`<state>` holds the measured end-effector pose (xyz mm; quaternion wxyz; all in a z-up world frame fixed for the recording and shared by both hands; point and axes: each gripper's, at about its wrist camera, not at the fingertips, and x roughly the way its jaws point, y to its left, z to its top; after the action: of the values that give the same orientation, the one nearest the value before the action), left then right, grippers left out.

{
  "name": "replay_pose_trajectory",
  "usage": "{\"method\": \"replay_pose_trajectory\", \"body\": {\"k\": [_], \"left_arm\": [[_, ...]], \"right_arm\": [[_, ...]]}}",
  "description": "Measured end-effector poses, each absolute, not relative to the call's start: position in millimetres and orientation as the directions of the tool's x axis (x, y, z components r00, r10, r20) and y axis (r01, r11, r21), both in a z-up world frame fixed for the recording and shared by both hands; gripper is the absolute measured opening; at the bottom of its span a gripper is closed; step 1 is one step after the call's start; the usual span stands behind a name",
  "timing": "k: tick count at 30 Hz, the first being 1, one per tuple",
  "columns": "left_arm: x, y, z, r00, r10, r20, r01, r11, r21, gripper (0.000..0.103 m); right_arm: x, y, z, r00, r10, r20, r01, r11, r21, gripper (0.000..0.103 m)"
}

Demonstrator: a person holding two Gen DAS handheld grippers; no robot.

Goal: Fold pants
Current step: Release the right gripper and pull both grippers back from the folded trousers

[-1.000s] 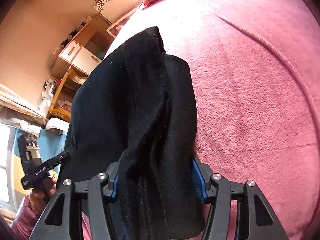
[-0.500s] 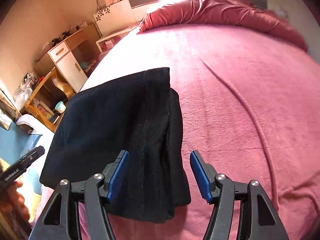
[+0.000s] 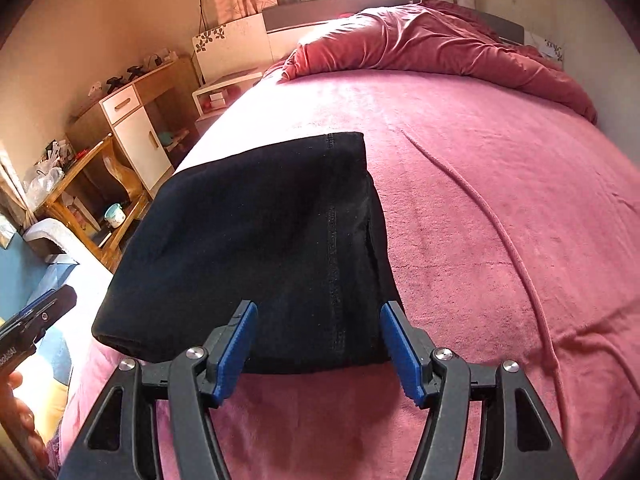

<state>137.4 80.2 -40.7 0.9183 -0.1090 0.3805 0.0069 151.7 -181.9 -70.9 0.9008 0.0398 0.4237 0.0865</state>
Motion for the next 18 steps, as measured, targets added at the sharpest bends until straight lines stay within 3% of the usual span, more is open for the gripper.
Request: {"method": "replay_pose_trajectory", "body": {"k": [6, 18], "left_arm": [[118, 78, -35, 0.724, -0.038, -0.689, -0.124, 0.975, -0.184, 0.072], [75, 72, -36, 0.756, 0.057, -0.652, -0.166, 0.980, -0.107, 0.073]], "right_arm": [[128, -174, -64, 0.662, 0.125, -0.739, -0.076, 0.992, 0.100, 0.066], [80, -156, -48, 0.701, 0.033, -0.713, -0.024, 0.999, 0.022, 0.068]]}}
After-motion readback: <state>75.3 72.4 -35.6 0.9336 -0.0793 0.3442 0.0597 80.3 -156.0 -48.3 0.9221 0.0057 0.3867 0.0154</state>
